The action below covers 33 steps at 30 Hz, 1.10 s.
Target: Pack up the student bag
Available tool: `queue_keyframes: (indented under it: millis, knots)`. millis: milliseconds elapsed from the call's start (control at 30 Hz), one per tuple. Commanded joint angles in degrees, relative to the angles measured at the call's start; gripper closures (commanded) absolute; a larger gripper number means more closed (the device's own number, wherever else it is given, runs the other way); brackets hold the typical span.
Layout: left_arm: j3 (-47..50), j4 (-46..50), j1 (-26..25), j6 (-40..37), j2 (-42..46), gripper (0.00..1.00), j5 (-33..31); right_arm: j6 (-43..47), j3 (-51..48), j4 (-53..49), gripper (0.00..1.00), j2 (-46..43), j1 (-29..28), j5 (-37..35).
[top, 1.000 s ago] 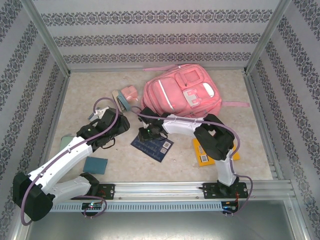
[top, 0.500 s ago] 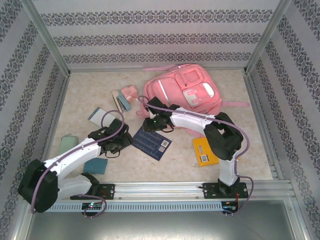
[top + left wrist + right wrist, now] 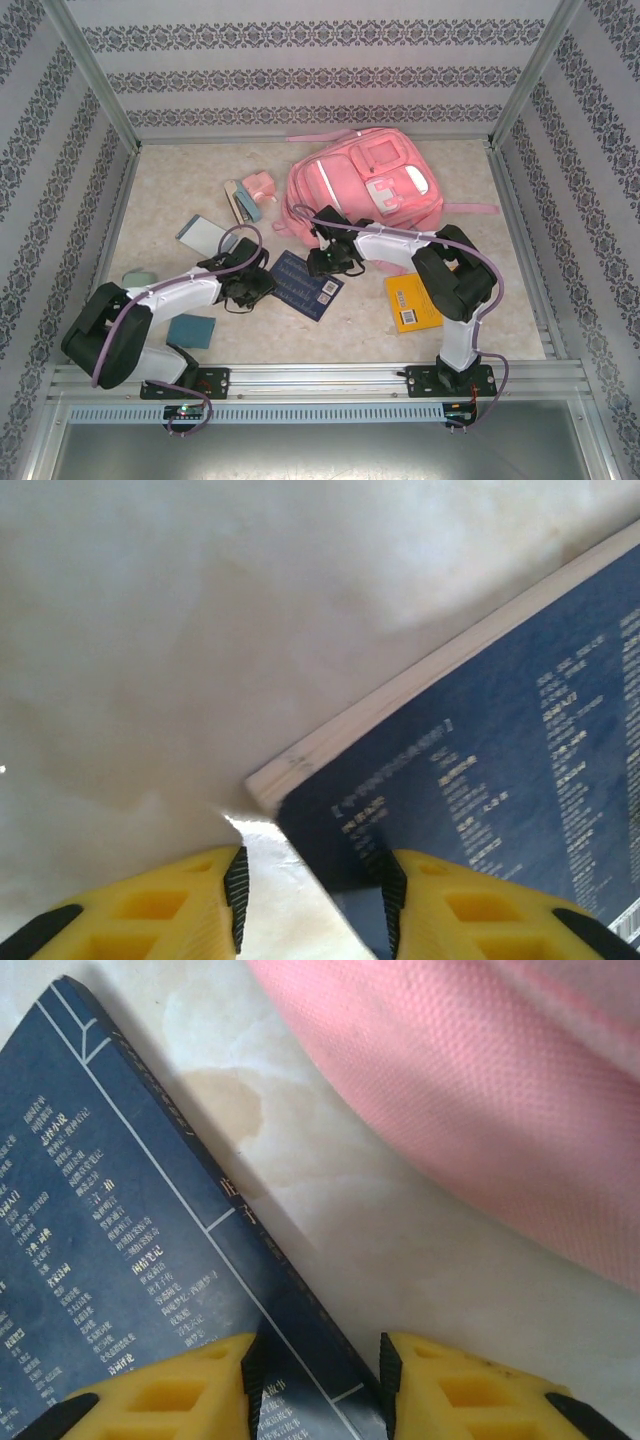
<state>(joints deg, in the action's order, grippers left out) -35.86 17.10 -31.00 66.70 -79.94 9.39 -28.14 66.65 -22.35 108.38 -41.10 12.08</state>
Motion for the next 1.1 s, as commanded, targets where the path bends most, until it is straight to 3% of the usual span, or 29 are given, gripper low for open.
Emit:
queue_keyframes:
  millis: [0, 433, 833, 1067]
  knots:
    - [-3.24, -3.95, 0.01, -1.25, -2.24, 0.59, -2.07, -1.02, -0.57, -0.68, 0.64, -1.08, -1.72, 2.92]
    - [-17.31, 1.18, 2.53, -10.76, -11.87, 0.62, -4.20, -6.02, 1.56, 0.01, 0.66, -1.33, -5.88, 5.07]
    - [-9.64, 14.16, 2.53, -17.74, 1.04, 0.49, -7.64, -10.32, -3.70, 4.42, 0.63, -3.04, -3.57, 3.58]
    - [-2.86, 9.94, 2.46, -18.36, 3.65, 0.52, -1.67, -12.00, -4.68, 6.37, 0.61, -2.65, -3.21, 3.75]
